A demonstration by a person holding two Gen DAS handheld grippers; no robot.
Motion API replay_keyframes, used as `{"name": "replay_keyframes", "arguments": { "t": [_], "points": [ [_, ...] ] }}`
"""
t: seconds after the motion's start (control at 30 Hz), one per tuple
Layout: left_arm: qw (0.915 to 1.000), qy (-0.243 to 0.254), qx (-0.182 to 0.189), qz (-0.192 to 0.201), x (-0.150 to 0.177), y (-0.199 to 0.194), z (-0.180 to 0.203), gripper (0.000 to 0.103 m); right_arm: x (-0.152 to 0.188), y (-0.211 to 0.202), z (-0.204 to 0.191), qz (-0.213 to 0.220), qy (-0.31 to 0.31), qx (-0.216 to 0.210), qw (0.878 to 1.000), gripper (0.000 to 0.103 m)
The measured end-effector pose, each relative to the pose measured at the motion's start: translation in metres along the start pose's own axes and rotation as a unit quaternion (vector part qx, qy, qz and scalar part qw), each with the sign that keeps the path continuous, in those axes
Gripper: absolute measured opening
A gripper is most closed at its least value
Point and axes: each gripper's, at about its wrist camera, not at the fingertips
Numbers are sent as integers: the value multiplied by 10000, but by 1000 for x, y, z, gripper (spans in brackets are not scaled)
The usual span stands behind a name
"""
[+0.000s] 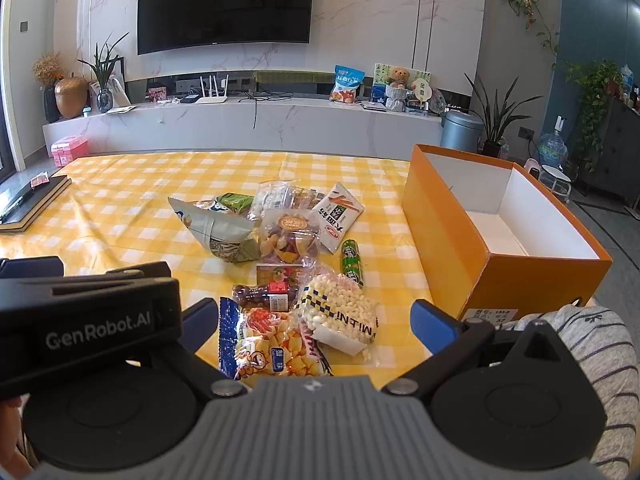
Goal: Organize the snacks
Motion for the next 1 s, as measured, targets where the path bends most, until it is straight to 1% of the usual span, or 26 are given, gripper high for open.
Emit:
{"name": "replay_keyframes", "arguments": {
  "t": [0.53, 0.6, 0.67, 0.77, 0.83, 0.9, 1.0],
  "points": [
    [10000, 6, -30, -23, 0, 0, 0, 102, 2, 2, 1, -17, 6, -14, 10000, 100],
    [10000, 35, 24, -11, 0, 0, 0, 102, 2, 2, 1, -19, 16, -17, 10000, 100],
    [9999, 60, 154, 5, -1, 1, -1, 102, 3, 2, 3, -3, 54, -26, 10000, 100],
    [9998, -73, 186, -19, -1, 5, -6, 102, 4, 1, 8, 102, 109, -90, 9998, 100],
    [9994, -190, 276, 83, -1, 7, -10, 102, 6, 5, 9, 147, 1, -61, 9999, 100],
    [9980, -323, 443, 300, -1, 8, -15, 102, 9, 11, 9, 104, -76, -83, 9999, 100],
    [9968, -387, 499, 493, 1, 13, -18, 102, 14, 19, 13, 76, -28, -201, 9998, 100]
  ]
}}
Point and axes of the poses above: each gripper's, at about its wrist camera, not at the fingertips, and y roughly the way its jaws point, z to its right, x to its underside, and after that the axes turned 12 degrees about z, right-handed
